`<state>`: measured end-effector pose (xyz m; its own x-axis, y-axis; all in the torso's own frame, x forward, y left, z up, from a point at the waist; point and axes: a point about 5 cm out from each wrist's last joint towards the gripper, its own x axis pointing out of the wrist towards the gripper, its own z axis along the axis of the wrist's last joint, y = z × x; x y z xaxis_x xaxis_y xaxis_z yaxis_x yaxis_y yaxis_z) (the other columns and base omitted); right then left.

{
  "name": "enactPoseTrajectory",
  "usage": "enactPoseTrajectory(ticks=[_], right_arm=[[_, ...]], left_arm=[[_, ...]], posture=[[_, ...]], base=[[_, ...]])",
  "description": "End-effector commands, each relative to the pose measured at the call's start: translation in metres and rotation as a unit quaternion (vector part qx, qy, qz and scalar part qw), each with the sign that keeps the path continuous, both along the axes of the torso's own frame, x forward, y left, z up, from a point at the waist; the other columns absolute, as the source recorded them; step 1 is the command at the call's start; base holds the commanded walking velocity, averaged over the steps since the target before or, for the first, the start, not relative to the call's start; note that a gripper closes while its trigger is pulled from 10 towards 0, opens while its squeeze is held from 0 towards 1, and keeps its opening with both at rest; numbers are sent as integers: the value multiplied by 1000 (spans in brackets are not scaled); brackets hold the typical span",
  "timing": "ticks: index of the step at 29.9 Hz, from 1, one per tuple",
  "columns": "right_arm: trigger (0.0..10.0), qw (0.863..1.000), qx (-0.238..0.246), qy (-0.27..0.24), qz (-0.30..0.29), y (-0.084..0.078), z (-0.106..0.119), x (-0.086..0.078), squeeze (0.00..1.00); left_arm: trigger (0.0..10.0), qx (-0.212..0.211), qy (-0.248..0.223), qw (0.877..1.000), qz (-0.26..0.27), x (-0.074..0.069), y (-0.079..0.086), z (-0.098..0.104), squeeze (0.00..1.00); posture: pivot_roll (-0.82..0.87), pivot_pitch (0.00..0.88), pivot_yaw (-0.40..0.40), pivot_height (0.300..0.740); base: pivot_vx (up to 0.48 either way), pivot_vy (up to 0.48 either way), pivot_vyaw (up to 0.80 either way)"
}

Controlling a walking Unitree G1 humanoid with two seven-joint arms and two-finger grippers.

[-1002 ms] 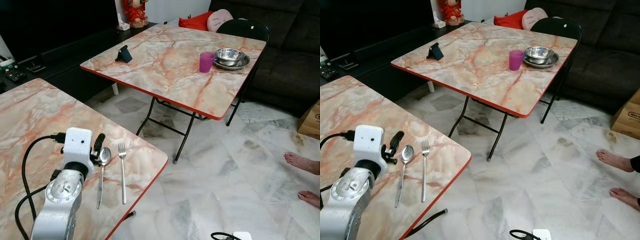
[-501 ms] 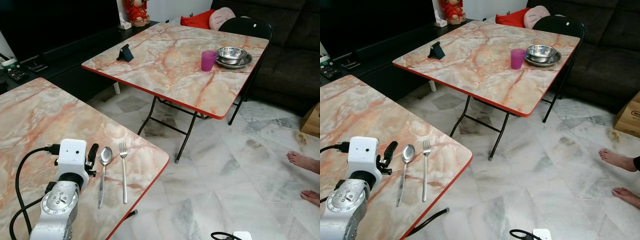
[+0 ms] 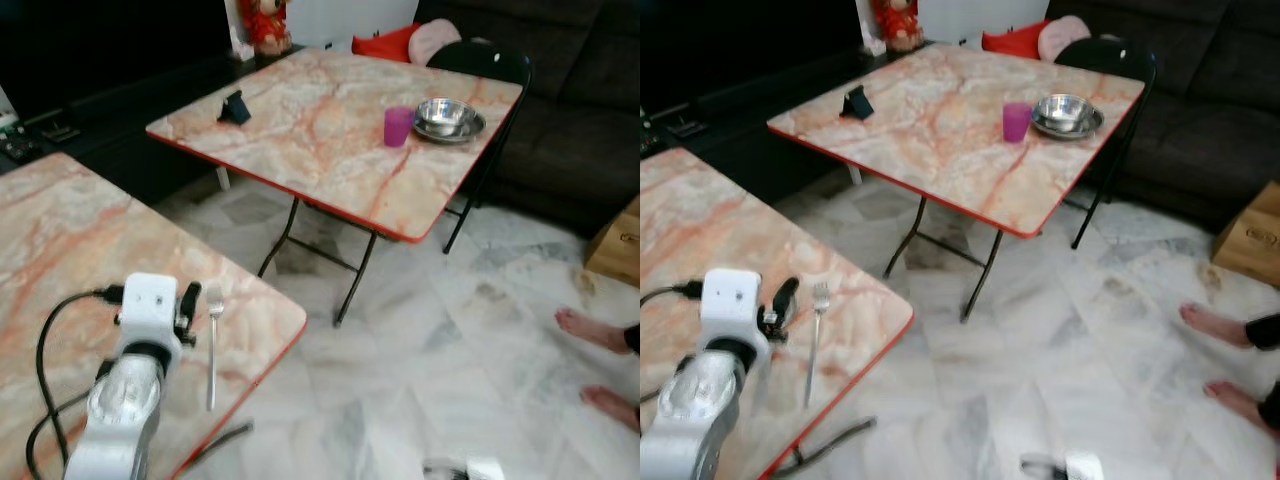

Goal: Setting the table

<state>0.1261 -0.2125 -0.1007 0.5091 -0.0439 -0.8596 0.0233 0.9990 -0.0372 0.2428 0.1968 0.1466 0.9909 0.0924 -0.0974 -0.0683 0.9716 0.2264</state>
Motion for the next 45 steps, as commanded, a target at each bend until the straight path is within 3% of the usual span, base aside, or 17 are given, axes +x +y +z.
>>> enactPoseTrajectory(ticks=[1, 15, 27, 33, 45], right_arm=[[10000, 1000, -4, 5, 3, -3, 0, -2, 0], [10000, 1000, -5, 7, 7, -3, 0, -3, 0], [10000, 1000, -5, 7, 8, -3, 0, -3, 0], [10000, 1000, -5, 6, 8, -3, 0, -2, 0], [10000, 1000, -7, 5, 10, -4, 1, 0, 0]], left_arm=[[10000, 1, -8, 1000, 3, 2, 1, 1, 0], [10000, 18, 28, 999, 3, 11, 1, -13, 0], [10000, 31, 66, 997, 12, 21, 12, -38, 0], [10000, -33, 57, 998, 22, 28, 16, -41, 0], [10000, -37, 64, 996, -44, 24, 27, -43, 0]], posture=[[20, 0, 46, 732], [20, 0, 44, 732], [25, 0, 42, 732], [20, 0, 39, 732], [28, 0, 32, 732]], base=[[0, 0, 0], [0, 0, 0], [0, 0, 0], [0, 0, 0], [0, 0, 0]])
